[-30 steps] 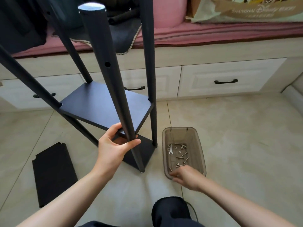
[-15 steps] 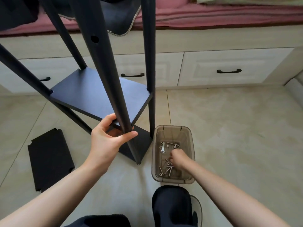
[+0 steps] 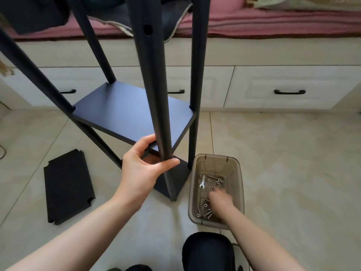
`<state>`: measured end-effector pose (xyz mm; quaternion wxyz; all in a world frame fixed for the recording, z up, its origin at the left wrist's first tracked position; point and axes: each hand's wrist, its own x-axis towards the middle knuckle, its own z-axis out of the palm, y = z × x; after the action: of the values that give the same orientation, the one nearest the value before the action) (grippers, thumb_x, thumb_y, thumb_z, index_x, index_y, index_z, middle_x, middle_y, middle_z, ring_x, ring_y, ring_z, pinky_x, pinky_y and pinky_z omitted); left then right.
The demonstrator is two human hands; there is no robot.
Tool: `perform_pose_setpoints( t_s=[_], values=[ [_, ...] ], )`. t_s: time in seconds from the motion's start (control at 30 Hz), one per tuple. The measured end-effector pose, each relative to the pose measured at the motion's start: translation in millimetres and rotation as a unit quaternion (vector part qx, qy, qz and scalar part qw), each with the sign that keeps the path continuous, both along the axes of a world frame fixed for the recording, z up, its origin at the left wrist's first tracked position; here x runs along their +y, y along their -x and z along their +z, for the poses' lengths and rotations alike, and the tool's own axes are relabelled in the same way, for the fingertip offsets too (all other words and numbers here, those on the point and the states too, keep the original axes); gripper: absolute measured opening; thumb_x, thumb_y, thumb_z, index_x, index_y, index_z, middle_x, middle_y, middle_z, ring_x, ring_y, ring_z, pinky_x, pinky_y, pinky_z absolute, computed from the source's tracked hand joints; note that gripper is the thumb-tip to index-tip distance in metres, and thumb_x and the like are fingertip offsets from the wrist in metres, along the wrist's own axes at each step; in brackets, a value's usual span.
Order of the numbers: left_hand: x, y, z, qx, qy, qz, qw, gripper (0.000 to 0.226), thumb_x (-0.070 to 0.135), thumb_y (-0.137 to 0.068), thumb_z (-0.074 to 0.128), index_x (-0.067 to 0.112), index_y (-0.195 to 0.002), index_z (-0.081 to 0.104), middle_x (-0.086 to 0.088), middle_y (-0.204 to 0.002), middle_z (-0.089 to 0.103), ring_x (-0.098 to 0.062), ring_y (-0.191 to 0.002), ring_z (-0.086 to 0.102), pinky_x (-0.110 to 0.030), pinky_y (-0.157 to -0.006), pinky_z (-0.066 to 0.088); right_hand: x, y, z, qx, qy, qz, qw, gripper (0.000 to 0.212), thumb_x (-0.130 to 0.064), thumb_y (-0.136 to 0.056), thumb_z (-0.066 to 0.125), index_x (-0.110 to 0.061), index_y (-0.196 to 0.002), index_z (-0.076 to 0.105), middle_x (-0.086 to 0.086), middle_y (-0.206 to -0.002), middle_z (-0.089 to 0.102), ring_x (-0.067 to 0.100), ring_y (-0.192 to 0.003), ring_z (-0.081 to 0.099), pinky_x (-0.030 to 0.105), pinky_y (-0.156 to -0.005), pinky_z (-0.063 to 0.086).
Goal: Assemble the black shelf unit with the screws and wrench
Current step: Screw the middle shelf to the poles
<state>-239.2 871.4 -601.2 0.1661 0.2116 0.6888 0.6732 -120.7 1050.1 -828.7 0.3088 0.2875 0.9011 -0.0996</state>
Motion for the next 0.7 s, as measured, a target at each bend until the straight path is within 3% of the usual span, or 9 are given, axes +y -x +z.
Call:
perform_pose_setpoints(
  t_s=[0.1, 0.2, 0.3, 0.4, 0.47, 0.53, 0.6, 0.7],
  values=[
    [0.2, 0.5, -0.6, -0.001, 0.008, 0.002, 1.0, 0.061, 0.029, -0.055, 0.09, 0.036, -0.112, 0.071, 0.004, -0.101, 0.074, -0.022, -0.096, 0.074, -0.02, -0.079, 0.058, -0.7, 2.6, 13.9, 0.061, 0.041, -0.063, 0.995, 0.026, -0.005, -0.095, 0.053, -0.007, -0.12, 0.06, 0.011, -0.115, 0.063, 0.028, -0.103, 0.062, 0.036, -0.082, 0.052],
    [-0.7, 0.6, -1.9, -0.009, 0.005, 0.006, 1.0, 0.063, 0.03, -0.053, 0.092, 0.034, -0.113, 0.071, 0.003, -0.1, 0.074, -0.024, -0.095, 0.074, -0.025, -0.084, 0.059, -5.4, 10.1, 41.0, 0.161, 0.113, -0.129, 0.972, 0.008, -0.015, -0.094, 0.058, -0.012, -0.102, 0.057, 0.006, -0.097, 0.064, 0.025, -0.09, 0.062, 0.03, -0.07, 0.048],
    [0.0, 0.5, -2.0, -0.005, 0.007, 0.007, 1.0, 0.06, 0.029, -0.055, 0.093, 0.033, -0.11, 0.071, 0.006, -0.096, 0.073, -0.023, -0.094, 0.074, -0.027, -0.084, 0.06, -11.2, 12.8, 88.2, 0.284, 0.189, -0.196, 0.919, 0.007, -0.02, -0.092, 0.063, -0.017, -0.088, 0.058, -0.004, -0.082, 0.063, 0.011, -0.075, 0.061, 0.016, -0.056, 0.04],
    [0.5, 0.0, -3.4, -0.005, 0.01, 0.009, 1.0, 0.057, 0.014, -0.062, 0.095, 0.03, -0.111, 0.071, 0.007, -0.093, 0.073, -0.018, -0.091, 0.072, -0.025, -0.081, 0.059, -24.2, 9.6, 146.8, 0.39, 0.28, -0.248, 0.842, 0.01, -0.024, -0.09, 0.068, -0.019, -0.082, 0.068, -0.005, -0.067, 0.072, 0.001, -0.061, 0.067, 0.007, -0.052, 0.043],
    [0.6, 0.2, -2.1, -0.004, 0.012, 0.004, 1.0, 0.059, 0.012, -0.063, 0.095, 0.031, -0.112, 0.07, 0.007, -0.094, 0.073, -0.017, -0.091, 0.072, -0.025, -0.081, 0.059, -36.3, 5.6, 181.9, 0.44, 0.347, -0.264, 0.785, 0.009, -0.026, -0.091, 0.067, -0.019, -0.085, 0.07, -0.005, -0.071, 0.075, 0.005, -0.065, 0.071, 0.011, -0.057, 0.049],
    [-0.8, 2.2, -1.2, -0.003, 0.018, -0.012, 1.0, 0.059, 0.015, -0.063, 0.095, 0.036, -0.112, 0.069, 0.008, -0.096, 0.073, -0.016, -0.094, 0.072, -0.026, -0.082, 0.059, -48.3, 1.1, 207.9, 0.461, 0.388, -0.271, 0.751, 0.008, -0.024, -0.092, 0.066, -0.018, -0.089, 0.07, -0.002, -0.076, 0.076, 0.011, -0.069, 0.073, 0.015, -0.059, 0.052],
    [-5.1, 4.4, 1.2, -0.009, 0.023, -0.034, 0.999, 0.055, 0.019, -0.068, 0.09, 0.044, -0.112, 0.069, 0.009, -0.102, 0.073, -0.016, -0.099, 0.072, -0.028, -0.085, 0.059, -61.3, -2.8, 223.6, 0.461, 0.402, -0.281, 0.74, 0.008, -0.021, -0.092, 0.065, -0.015, -0.088, 0.069, 0.001, -0.077, 0.076, 0.014, -0.069, 0.073, 0.015, -0.057, 0.051],
    [-11.3, 6.3, 6.1, -0.079, -0.016, -0.078, 0.994, 0.044, 0.016, -0.08, 0.063, 0.045, -0.113, 0.071, 0.002, -0.109, 0.074, -0.022, -0.102, 0.072, -0.03, -0.083, 0.058, -76.7, -4.4, 234.4, 0.456, 0.398, -0.284, 0.744, 0.009, -0.017, -0.093, 0.064, -0.013, -0.086, 0.068, 0.003, -0.075, 0.076, 0.015, -0.066, 0.073, 0.016, -0.054, 0.05]
  ],
)
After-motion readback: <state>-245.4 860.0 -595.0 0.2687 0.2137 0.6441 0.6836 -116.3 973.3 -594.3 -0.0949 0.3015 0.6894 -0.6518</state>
